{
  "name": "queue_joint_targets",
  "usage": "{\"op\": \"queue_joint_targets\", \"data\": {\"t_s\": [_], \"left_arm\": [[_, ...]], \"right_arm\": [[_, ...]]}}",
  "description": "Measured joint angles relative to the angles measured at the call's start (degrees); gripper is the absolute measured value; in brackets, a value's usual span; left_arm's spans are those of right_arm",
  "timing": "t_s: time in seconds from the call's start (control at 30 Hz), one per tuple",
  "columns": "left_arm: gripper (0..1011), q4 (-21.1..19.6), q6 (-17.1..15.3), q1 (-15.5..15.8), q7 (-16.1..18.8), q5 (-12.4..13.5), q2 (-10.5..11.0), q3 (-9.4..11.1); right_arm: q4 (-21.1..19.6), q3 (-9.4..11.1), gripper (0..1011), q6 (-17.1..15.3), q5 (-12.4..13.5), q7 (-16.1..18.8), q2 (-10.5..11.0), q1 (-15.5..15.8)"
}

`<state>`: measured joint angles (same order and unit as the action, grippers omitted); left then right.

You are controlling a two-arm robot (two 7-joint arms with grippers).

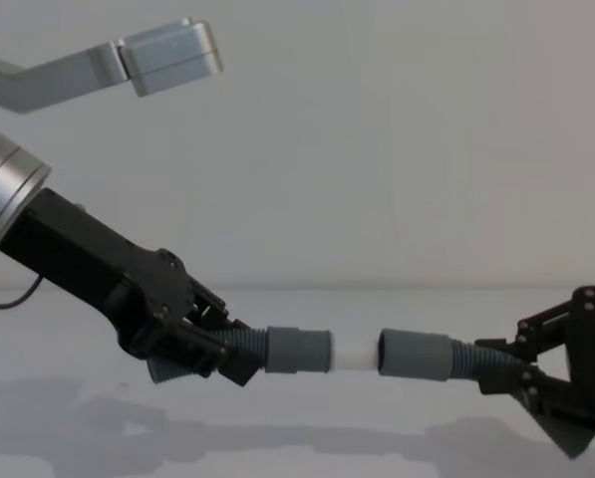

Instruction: Use both hands to pick up one end of the pipe from the table, align the ends, and insert them.

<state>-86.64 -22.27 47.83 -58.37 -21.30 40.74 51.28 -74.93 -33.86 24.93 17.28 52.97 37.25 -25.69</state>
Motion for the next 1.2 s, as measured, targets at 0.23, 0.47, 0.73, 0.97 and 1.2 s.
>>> {"op": "queue_joint_targets", "data": {"t_s": [0.23,0.47,0.73,0.97,1.2], "left_arm": [[315,0.49,0.3,0.41,-0.37,-0.16,-0.28,0.5],[315,0.99,0.54,0.84,-0.72,-0.35,-0.64,1.03],[315,1.57,0.78,1.3,-1.0,-0.64,-1.23,1.61],[315,1.71,0.82,1.51,-1.0,-0.96,-1.45,1.97],[315,1.69,0.79,1.57,-0.78,-1.33,-1.51,2.23]], "right_arm": [[0.03,-0.25,122,-0.77,0.11,-0.4,-0.15,-0.13],[-0.04,-0.27,122,-2.02,0.41,-1.08,-0.51,-0.15],[-0.21,-0.26,122,-2.87,0.69,-1.57,-0.83,-0.09],[-0.22,-0.22,122,-3.24,0.88,-1.71,-0.99,-0.03],[-0.09,-0.21,122,-3.27,0.99,-1.7,-1.04,0.0]]}}
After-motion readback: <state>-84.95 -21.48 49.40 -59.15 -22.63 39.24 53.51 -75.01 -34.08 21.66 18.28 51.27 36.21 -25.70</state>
